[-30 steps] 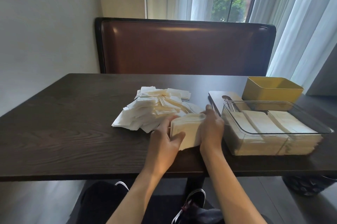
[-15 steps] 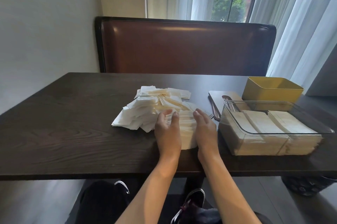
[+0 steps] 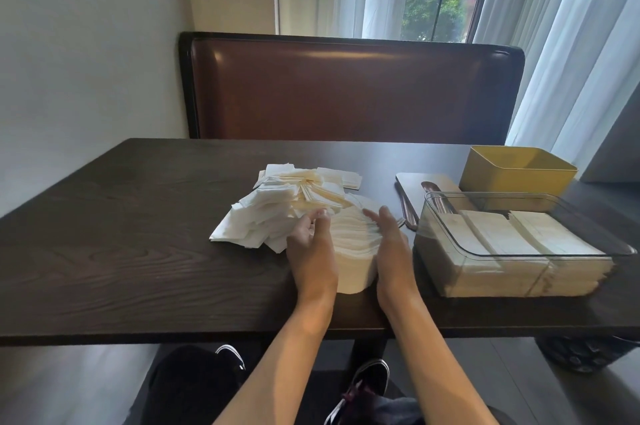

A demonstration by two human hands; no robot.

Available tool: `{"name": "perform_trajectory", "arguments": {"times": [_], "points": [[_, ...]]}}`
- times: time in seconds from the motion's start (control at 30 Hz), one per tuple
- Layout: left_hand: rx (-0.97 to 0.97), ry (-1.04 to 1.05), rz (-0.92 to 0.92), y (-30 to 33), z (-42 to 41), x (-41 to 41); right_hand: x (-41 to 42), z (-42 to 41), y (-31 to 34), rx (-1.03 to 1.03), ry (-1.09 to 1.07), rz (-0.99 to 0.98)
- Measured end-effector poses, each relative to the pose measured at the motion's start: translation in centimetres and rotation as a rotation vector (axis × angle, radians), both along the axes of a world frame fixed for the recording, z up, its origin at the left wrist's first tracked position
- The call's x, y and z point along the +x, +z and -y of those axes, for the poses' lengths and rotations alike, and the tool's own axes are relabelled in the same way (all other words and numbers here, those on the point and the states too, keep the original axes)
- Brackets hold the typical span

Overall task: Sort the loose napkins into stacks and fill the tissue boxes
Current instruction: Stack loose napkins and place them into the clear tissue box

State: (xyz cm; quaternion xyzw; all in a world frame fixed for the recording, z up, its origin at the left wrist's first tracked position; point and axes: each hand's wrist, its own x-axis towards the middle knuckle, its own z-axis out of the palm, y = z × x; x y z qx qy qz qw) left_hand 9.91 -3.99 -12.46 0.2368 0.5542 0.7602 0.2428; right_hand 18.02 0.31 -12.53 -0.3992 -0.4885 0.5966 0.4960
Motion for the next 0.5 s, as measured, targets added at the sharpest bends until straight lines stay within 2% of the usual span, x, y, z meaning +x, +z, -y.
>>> {"name": "perform_trajectory", "arguments": {"times": [0.17,0.3,0.5], "points": [[-0.044,0.056,-0.008,-0.2,-0.3,-0.7,-0.1,0.2,0.5,0.046,0.015,0.071],[-0.011,0.012,0.033,0.2,0.0,-0.8,-0.3,0.0,0.5,0.052,-0.021,0.087],[-0.036,0.029,-0.038,0.1,-0.2,-1.2,-0.6,-0.6,0.2,0.086,-0.066,0.161]]}}
